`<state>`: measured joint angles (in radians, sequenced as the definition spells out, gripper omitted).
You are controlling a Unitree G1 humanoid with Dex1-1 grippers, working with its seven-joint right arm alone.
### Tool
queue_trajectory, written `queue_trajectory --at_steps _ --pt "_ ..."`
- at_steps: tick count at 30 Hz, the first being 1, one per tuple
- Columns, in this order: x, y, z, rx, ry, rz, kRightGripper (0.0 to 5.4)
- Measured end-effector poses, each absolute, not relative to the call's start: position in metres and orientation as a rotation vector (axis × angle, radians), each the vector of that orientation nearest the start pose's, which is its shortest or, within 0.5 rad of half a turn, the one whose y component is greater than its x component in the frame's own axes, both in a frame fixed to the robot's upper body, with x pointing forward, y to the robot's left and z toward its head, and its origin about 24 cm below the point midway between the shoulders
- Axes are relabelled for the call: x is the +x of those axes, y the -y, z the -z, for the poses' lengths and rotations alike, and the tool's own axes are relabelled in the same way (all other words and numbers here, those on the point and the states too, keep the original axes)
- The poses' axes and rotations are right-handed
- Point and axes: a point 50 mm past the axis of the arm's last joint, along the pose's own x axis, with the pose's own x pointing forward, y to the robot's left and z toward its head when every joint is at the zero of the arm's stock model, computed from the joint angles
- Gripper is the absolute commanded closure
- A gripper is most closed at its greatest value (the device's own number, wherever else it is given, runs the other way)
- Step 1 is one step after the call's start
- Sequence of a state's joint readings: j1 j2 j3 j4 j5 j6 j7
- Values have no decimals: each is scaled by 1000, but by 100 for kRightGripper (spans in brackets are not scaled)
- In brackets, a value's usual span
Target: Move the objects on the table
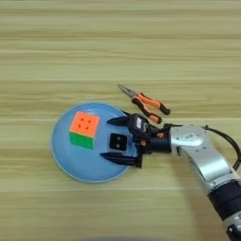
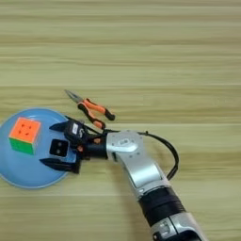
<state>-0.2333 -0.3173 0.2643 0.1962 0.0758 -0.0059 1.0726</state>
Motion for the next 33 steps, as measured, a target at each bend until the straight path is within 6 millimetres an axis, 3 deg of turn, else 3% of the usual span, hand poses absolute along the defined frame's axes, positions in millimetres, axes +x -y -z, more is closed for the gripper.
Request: queue_trajectory --at_steps 8,18,27,33 --pt "266 118 -69 -237 -53 -1277 2" --pt "293 161 -97 -253 14 -1075 2" --pt "309 197 -92 -240 -36 -920 2" --pt "316 208 -65 -212 -153 -815 2"
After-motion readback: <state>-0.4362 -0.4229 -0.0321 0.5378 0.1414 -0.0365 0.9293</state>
